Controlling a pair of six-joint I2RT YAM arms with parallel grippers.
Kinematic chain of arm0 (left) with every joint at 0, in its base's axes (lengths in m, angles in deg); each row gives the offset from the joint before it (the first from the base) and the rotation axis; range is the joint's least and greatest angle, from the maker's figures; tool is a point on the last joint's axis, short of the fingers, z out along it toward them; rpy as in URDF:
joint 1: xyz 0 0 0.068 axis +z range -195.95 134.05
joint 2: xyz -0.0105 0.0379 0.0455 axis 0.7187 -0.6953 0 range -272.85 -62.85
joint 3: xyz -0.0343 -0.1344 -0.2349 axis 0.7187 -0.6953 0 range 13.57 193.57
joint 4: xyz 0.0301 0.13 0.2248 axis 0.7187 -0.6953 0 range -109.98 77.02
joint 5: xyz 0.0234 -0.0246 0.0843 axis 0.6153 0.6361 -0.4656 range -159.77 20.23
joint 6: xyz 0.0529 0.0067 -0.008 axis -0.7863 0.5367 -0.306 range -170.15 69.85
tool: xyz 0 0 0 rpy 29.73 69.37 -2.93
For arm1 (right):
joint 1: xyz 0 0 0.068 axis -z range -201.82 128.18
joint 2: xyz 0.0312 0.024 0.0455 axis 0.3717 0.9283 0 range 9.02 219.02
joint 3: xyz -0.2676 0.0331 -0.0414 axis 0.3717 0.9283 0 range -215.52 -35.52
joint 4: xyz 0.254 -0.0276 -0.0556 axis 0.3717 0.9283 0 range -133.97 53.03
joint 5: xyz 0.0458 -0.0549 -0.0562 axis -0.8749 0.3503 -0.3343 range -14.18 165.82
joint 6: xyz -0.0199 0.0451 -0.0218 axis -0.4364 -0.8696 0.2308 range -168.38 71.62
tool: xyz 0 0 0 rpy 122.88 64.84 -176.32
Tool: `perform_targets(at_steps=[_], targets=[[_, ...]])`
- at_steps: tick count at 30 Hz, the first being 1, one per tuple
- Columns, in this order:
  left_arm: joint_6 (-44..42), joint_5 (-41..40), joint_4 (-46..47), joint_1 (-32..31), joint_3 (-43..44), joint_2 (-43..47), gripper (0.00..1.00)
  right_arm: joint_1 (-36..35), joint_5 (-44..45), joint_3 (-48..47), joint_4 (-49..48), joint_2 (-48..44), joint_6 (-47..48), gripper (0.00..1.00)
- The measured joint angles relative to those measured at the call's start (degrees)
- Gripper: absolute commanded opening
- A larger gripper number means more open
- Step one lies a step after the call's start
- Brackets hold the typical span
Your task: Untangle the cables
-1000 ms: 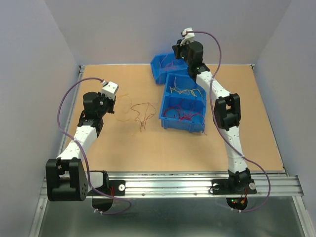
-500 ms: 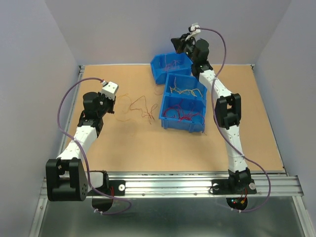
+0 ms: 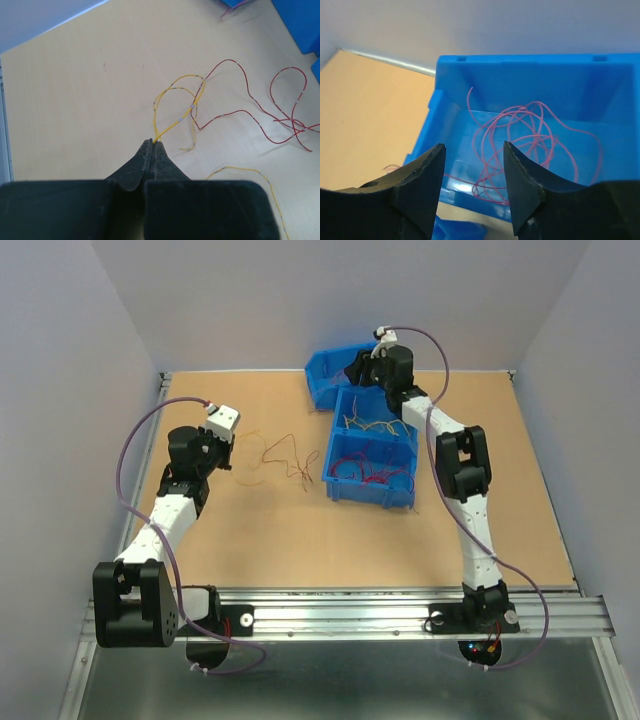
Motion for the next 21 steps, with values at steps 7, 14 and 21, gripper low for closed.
perform_targets(at_steps=[7, 14, 21], targets=[[0.0, 0.0, 0.0, 0.0, 0.0, 0.0, 0.00, -1.4, 4.4, 6.5, 4.7, -10.7, 4.6, 0.71], [0.0, 0.0, 0.0, 0.0, 0.0, 0.0, 0.00, -7.7, 8.3, 7.7, 12.4, -18.0, 14.4, 0.72], [0.0, 0.0, 0.0, 0.0, 0.0, 0.1, 0.00, -15.1, 10.3, 7.4, 20.4, -15.5, 25.5, 0.73]])
